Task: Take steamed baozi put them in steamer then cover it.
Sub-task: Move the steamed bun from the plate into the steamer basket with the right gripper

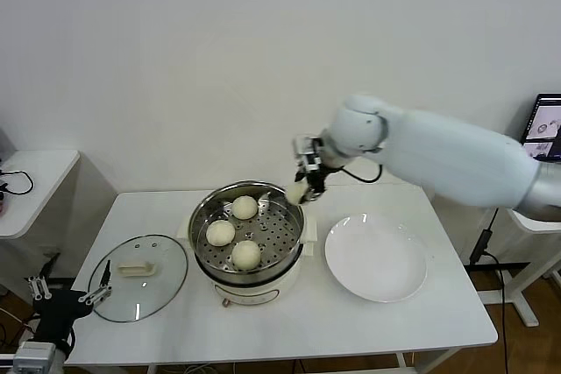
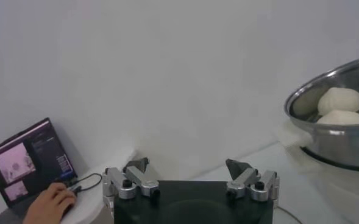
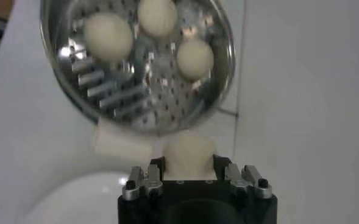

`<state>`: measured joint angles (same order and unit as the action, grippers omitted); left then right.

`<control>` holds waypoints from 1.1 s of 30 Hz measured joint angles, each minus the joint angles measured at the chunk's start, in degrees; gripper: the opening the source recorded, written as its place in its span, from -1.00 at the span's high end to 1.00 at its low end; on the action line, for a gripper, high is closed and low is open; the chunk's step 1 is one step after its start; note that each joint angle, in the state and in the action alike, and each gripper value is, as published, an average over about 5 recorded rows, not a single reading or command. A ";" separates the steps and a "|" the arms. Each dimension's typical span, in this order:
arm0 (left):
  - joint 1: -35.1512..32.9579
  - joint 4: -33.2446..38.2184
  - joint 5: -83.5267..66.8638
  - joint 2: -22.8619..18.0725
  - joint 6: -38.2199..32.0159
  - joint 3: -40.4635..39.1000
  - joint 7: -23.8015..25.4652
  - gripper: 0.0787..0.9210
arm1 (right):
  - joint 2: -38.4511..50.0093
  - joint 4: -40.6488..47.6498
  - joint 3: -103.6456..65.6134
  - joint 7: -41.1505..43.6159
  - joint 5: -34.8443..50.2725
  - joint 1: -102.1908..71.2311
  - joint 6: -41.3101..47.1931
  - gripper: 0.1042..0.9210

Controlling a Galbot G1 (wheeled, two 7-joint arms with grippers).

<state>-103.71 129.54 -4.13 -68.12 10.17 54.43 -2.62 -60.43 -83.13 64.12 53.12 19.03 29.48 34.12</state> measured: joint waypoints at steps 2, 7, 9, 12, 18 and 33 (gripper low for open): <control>0.10 0.04 -0.03 0.00 0.00 0.08 0.01 -0.77 | -1.68 0.44 0.47 -1.14 0.73 -0.55 1.21 -0.02; 0.58 0.04 -0.13 -0.06 0.03 0.12 0.02 -0.77 | -5.21 1.53 1.65 -3.59 1.67 -2.27 3.55 -0.02; 0.74 0.03 -0.16 -0.11 0.06 0.11 0.03 -0.77 | -6.34 1.99 1.98 -4.34 1.76 -2.95 4.21 -0.03; 0.85 -0.08 -0.18 -0.11 0.07 0.09 0.04 -0.77 | -7.76 2.75 2.31 -5.19 1.65 -3.99 4.98 -0.03; 0.91 -0.37 -0.36 0.01 0.07 0.19 0.04 -0.77 | -9.54 4.42 2.56 -6.24 0.66 -5.93 6.01 -0.03; 1.19 -0.64 -0.37 -0.03 0.07 0.13 0.05 -0.77 | -10.33 6.28 1.60 -6.89 -1.25 -8.27 7.08 -0.17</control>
<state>-102.51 128.90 -4.50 -68.15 10.23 54.56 -2.57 -70.76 -76.85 65.72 46.23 17.78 21.21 41.20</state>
